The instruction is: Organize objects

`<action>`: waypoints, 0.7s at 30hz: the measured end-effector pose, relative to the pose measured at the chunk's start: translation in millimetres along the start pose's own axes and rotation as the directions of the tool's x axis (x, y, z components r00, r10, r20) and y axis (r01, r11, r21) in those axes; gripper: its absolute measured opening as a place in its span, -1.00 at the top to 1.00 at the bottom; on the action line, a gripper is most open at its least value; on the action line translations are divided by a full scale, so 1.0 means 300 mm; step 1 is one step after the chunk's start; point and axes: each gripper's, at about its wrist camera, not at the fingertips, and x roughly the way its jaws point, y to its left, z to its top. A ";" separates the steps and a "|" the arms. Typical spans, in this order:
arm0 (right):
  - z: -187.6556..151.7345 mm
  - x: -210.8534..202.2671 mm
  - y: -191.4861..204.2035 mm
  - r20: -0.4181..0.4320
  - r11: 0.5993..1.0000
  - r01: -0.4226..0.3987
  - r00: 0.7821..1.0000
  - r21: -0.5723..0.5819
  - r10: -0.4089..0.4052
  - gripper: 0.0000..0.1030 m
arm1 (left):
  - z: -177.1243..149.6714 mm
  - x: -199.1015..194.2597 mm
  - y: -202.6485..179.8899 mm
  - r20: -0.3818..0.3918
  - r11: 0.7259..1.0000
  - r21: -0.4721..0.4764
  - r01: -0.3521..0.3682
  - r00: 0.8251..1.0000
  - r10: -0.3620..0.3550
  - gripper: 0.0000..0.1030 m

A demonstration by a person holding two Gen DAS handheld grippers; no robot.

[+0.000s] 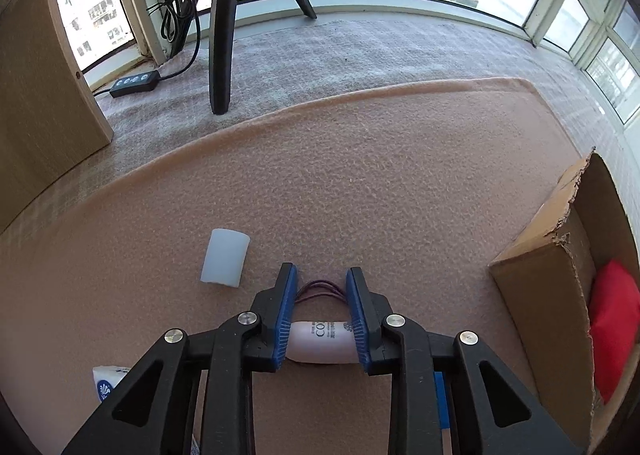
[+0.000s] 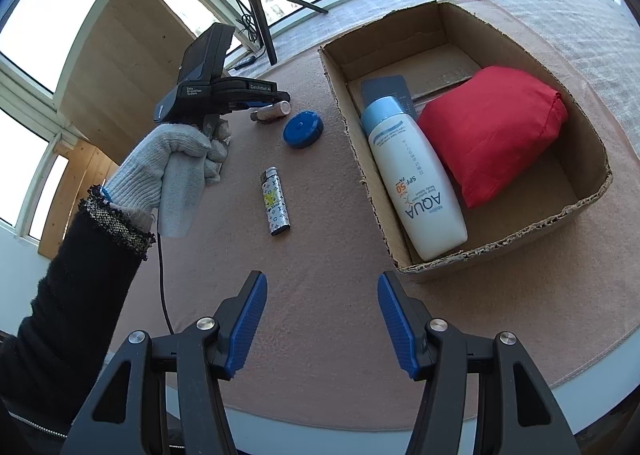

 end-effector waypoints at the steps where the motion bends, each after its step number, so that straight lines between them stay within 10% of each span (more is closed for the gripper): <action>1: 0.002 0.000 0.006 0.001 1.000 -0.003 1.000 -0.006 0.003 -0.04 | -0.019 -0.011 0.003 0.000 1.000 0.010 -0.004 1.000 0.004 0.46; 21: 0.006 0.048 0.140 -0.023 0.992 -0.083 0.996 -0.096 0.081 -0.05 | -0.478 -0.227 0.083 0.004 0.998 -0.031 0.056 0.998 -0.055 0.58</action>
